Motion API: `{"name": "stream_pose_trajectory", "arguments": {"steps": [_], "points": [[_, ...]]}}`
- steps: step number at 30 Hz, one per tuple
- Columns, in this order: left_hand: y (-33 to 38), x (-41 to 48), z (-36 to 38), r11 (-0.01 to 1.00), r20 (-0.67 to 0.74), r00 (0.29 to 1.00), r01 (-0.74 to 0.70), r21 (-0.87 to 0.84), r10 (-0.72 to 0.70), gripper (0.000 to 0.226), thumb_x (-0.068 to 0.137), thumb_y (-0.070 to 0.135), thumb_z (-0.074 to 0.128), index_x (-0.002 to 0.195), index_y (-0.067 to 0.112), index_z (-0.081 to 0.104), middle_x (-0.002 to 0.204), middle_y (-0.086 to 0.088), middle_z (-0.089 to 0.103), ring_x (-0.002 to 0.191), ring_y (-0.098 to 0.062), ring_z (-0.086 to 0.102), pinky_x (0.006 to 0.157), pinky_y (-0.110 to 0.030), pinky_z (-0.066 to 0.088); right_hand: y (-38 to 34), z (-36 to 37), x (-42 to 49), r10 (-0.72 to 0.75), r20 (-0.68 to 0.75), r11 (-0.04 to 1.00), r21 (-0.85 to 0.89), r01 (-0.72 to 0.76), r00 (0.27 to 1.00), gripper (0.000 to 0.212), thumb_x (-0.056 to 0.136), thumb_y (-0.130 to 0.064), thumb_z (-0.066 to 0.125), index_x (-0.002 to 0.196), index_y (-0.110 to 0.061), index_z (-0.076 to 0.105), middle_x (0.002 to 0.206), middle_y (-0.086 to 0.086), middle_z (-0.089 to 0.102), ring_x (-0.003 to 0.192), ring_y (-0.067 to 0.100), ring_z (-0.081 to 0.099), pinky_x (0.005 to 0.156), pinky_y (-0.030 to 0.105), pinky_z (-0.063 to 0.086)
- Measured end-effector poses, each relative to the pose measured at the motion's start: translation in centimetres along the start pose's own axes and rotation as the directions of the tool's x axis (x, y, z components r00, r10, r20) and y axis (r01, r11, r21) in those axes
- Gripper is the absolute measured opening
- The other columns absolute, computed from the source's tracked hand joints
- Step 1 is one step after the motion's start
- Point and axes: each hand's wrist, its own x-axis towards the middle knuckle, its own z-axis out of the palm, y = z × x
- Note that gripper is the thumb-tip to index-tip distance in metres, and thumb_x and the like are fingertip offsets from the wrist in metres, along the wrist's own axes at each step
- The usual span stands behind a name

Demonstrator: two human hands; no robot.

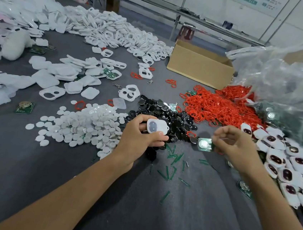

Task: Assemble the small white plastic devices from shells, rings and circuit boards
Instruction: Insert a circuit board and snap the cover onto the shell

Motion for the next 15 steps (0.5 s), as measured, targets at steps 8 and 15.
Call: {"name": "stream_pose_trajectory", "arguments": {"steps": [8,15], "points": [[0.1,0.0,0.0,1.000,0.000,1.000,-0.005,0.003,0.005,0.033,0.081,-0.009,0.070,0.106,0.010,0.059,0.103,-0.019,0.068,0.082,-0.029,0.074,0.068,-0.029,0.061,0.7,4.2,-0.8,0.005,0.051,0.999,-0.047,-0.003,0.999,0.029,0.087,0.013,0.054,0.093,-0.011,0.068,0.088,0.007,0.068,0.065,0.009,0.052,0.064,0.016,0.043],[0.0,0.1,0.0,1.000,0.001,1.000,-0.015,0.012,0.015,0.034,0.084,-0.010,0.067,0.113,0.005,0.057,0.098,-0.015,0.070,0.080,-0.028,0.074,0.066,-0.027,0.060,1.0,3.8,-1.3,-0.031,0.087,0.989,-0.144,0.044,0.996,0.026,0.081,0.001,0.071,0.097,-0.020,0.071,0.071,0.002,0.060,0.066,0.012,0.055,0.074,0.023,0.047]]}}
